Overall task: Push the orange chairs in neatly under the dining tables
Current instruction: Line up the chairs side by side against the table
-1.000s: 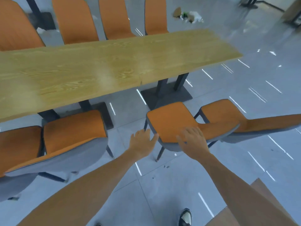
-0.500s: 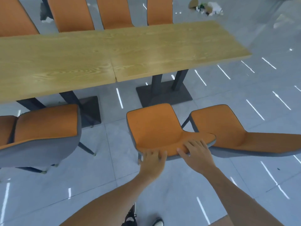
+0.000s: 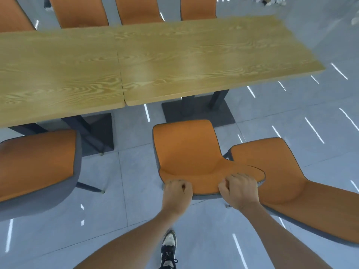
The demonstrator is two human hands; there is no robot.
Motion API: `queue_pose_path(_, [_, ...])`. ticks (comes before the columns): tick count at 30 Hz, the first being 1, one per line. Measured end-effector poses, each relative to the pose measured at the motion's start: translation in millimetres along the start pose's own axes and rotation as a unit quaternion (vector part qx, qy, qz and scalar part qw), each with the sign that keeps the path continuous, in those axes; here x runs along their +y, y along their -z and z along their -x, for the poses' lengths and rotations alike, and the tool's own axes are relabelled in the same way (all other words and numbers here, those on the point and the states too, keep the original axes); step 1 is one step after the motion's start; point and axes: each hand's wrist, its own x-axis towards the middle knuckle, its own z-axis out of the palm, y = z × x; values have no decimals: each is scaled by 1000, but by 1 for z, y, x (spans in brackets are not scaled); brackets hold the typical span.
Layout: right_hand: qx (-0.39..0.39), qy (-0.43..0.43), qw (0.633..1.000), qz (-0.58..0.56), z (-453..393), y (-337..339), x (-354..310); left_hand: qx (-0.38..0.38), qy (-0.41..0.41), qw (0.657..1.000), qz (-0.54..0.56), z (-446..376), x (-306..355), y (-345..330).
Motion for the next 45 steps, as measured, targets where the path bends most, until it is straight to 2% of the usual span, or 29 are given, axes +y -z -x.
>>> queue_pose_path(9, [-37,-44,998,-1,-93,-16,41,1,-17,1000,4,-100,41,-7])
queue_pose_path(13, [-27,-59,998,-12,-127,-20,60,17,-8,1000,4,-133,55,-18])
queue_pose_path(19, [-1,-25,1000,-14,-142,-28,68,47,5,997,-56,-154,54,-25])
queue_pose_path(21, [-39,-24,999,1,-143,-24,73,42,17,996,-79,-152,58,-26])
queue_pose_path(23, [-110,-19,994,16,-145,-16,77,26,26,995,-93,-148,62,-27])
queue_pose_path(25, [-168,-7,985,-27,-141,-3,82,-1,29,991,-130,-141,65,-29])
queue_pose_path(28, [-166,-27,980,-105,-120,24,96,-20,15,979,-201,-132,77,-30])
queue_pose_path(30, [-159,-31,983,-88,-97,48,111,-15,-19,972,-234,-124,96,-40])
queue_pose_path(32, [-184,1,982,-42,-68,73,134,7,-58,963,-263,-104,121,-63])
queue_pose_path(34, [-209,-8,978,-10,-41,97,172,15,-120,953,-276,-79,155,-99])
queue_pose_path(36, [-204,-36,978,10,-12,119,218,-18,-147,955,-257,-47,189,-141])
queue_pose_path(38, [-179,-72,981,13,21,140,268,-48,-152,957,-243,-12,219,-192])
queue_pose_path(43, [-163,-106,981,20,93,183,380,-46,-135,968,-207,85,279,-304])
queue_pose_path(45, [-214,-111,970,25,129,192,418,-49,-117,975,-183,122,294,-352])
